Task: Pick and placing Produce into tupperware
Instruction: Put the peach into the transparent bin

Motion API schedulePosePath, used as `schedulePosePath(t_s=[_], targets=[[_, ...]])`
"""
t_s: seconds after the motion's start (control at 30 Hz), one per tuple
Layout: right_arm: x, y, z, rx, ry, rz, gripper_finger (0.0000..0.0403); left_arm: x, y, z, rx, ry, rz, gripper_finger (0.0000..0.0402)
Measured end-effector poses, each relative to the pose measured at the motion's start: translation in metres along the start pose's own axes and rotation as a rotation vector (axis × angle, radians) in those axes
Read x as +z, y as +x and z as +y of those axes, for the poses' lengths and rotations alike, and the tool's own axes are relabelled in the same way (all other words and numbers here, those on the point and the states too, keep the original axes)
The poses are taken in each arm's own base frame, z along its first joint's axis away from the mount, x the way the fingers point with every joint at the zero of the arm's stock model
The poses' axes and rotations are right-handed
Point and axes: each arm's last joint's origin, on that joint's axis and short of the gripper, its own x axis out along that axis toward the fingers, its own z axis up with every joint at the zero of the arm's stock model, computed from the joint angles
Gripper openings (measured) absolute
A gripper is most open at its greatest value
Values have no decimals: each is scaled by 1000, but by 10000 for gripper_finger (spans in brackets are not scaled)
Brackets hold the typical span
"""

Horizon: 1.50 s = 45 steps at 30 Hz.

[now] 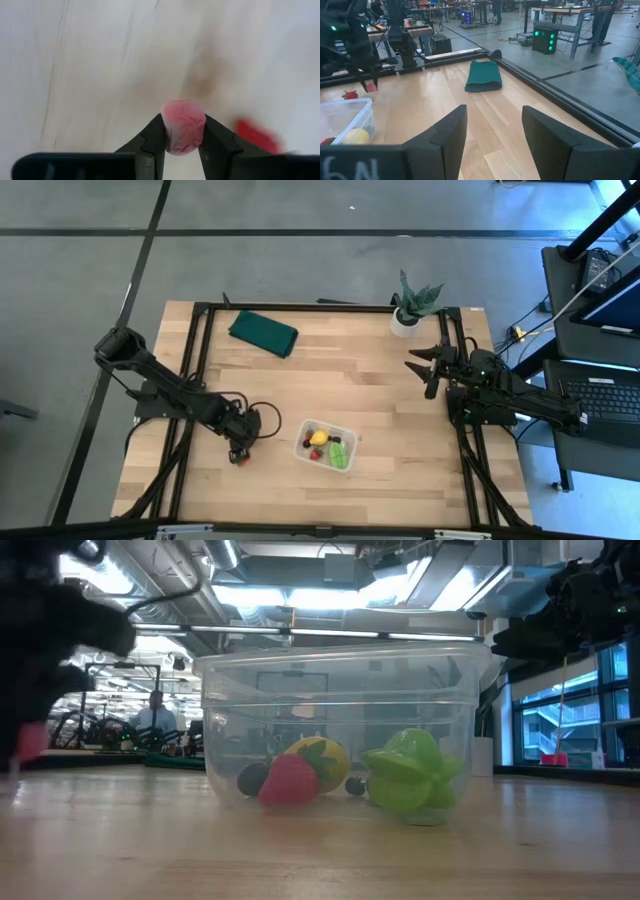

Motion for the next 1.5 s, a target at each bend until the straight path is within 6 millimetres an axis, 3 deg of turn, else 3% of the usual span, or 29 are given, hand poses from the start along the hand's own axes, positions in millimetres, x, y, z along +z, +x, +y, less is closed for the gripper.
schedulePosePath(t_s=[0.17, 0.37, 0.53, 0.67, 0.8, 1.0, 1.2, 1.5], targets=[[0, 0, 0, 0, -1, 0, 193, 31, -28, -12, -68, 28, -93, 91], [0, 0, 0, 0, -2, -2, 193, 82, -85, -23, -114, 184, -333, 85], [0, 0, 0, 0, 0, -2, 193, 116, -134, -21, -122, 292, -541, 101], [0, 0, 0, 0, 0, -2, 193, 139, -154, -15, -120, 326, -663, 104], [0, 0, 0, 0, 0, -2, 193, 163, -147, -15, -124, 411, -658, 94], [0, 0, 0, 1, 6, 0, 193, 188, -110, -27, -115, 540, -557, 97], [0, 0, 0, 1, 25, 1, 193, 194, -79, -36, -213, 596, -446, 110], [-1, 0, 0, 1, 6, 7, 193, 200, -45, -32, -277, 644, -316, 95]])
